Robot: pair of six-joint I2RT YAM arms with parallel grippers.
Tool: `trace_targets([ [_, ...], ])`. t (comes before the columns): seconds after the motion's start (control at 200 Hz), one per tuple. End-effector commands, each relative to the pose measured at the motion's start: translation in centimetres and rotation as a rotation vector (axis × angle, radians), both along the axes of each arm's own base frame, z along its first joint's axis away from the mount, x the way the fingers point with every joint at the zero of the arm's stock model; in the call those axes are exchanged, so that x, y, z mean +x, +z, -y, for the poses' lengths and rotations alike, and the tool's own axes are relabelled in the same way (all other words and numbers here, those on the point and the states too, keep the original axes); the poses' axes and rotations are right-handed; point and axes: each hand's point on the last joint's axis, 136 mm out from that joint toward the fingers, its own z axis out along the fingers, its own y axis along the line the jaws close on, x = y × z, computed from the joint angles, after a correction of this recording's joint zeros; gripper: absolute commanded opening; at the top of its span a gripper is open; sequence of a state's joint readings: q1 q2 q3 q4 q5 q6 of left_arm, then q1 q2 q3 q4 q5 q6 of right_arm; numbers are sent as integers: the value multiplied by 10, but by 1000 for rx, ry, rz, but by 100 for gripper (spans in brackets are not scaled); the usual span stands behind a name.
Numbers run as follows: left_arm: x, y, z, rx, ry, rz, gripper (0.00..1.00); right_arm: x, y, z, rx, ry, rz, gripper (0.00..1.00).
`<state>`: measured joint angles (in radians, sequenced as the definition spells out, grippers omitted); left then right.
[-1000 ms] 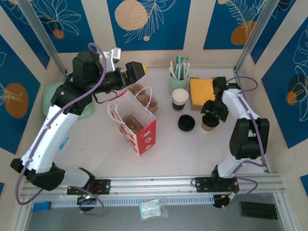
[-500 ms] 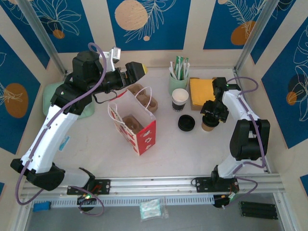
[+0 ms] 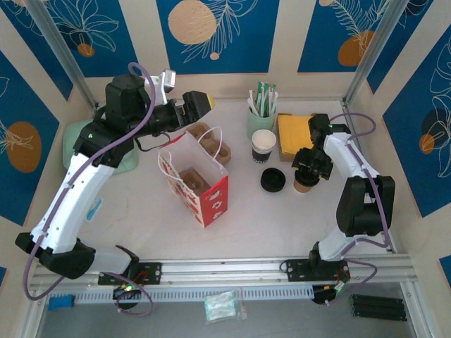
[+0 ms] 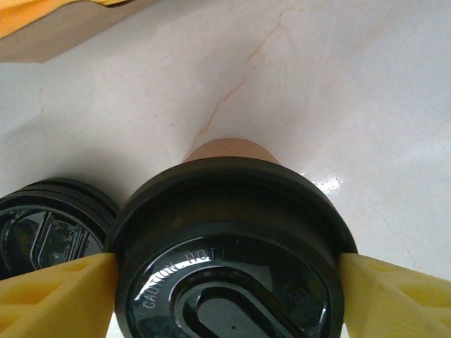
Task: Pack the takeout coffee
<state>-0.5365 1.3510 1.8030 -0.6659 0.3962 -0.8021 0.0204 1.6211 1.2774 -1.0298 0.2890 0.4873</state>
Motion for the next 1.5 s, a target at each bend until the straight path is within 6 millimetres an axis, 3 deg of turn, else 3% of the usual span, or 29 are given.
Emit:
trace_targets([
  [0.0, -4, 6, -2, -11, -30, 30, 100, -13, -5, -7, 22, 2, -37, 77],
  [0.195, -5, 13, -1, -38, -54, 64, 99, -11, 10, -9, 18, 14, 6, 71],
  [0.465, -5, 11, -4, -8, -58, 71, 99, -9, 53, -24, 33, 65, 111, 70],
  [0.705, -7, 10, -21, 83, -11, 113, 99, -20, 86, -62, 106, 192, 172, 70],
  [0.97, -9, 3, -44, 142, 46, 123, 99, -52, 101, -113, 188, 396, 144, 69],
  [1.23, -9, -12, -57, 140, 70, 64, 99, -91, 95, -152, 216, 582, 58, 68],
  [1.491, -15, -22, -65, 160, 80, 49, 99, -103, 68, -157, 93, 657, 23, 69],
])
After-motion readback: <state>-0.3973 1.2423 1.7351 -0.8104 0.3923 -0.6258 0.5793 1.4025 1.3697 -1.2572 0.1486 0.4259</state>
